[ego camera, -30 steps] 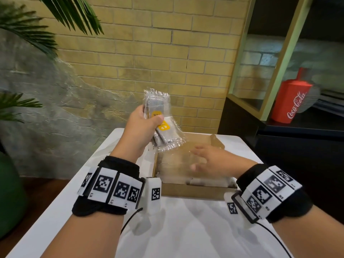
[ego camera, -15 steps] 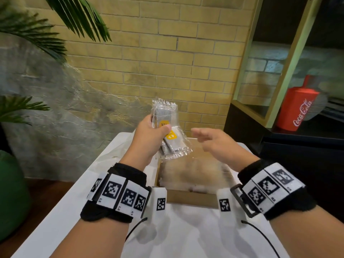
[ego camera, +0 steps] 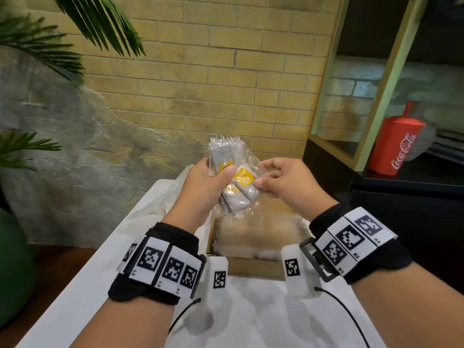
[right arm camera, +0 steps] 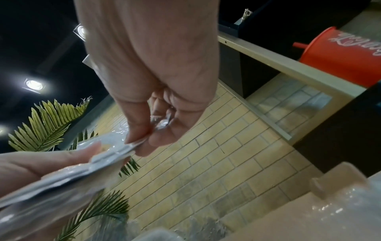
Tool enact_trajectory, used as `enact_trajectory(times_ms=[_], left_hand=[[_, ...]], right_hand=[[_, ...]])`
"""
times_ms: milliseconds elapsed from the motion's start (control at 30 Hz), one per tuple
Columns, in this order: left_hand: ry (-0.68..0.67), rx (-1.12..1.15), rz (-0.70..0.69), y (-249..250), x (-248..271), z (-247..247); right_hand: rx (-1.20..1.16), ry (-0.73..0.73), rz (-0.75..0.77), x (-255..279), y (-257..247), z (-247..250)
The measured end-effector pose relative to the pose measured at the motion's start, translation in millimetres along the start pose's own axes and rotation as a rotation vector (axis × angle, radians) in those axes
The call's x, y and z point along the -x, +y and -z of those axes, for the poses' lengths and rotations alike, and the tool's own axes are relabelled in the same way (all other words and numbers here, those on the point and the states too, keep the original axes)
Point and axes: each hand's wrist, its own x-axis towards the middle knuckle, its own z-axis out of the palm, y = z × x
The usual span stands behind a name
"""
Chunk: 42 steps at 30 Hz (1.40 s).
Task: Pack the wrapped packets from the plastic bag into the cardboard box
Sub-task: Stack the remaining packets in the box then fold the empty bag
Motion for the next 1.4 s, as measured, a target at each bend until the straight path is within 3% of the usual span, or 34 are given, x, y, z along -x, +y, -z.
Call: enact_trajectory(times_ms=[100, 233, 367, 500, 733, 933, 1400], left_hand=[[0.009, 0.011, 0.007, 0, -1, 3], [0.108, 0.01, -0.029, 0, -5, 13], [0.157, 0.0, -0.054, 0, -7, 18], [0.133, -0.041, -0.057, 0, -5, 15], [0.103, -0.052, -0.03, 4, -2, 12], [0.098, -0.047, -0.035, 7, 0, 11], [0.075, -0.034, -0.052, 7, -1, 13]], right_hand=[[0.005, 0.103, 0.017, -5, 5, 10], [0.235, 0.19, 0.043, -7, 17, 24], [0.636, -0.073, -0.03, 0, 33, 20], [0.981, -0.463, -0.109, 12, 40, 9], [0.915, -0.393, -0.135, 14, 33, 12], [1.043, -0.723, -0.193, 38, 47, -5], [0.987, -0.656, -0.234, 15, 62, -19]])
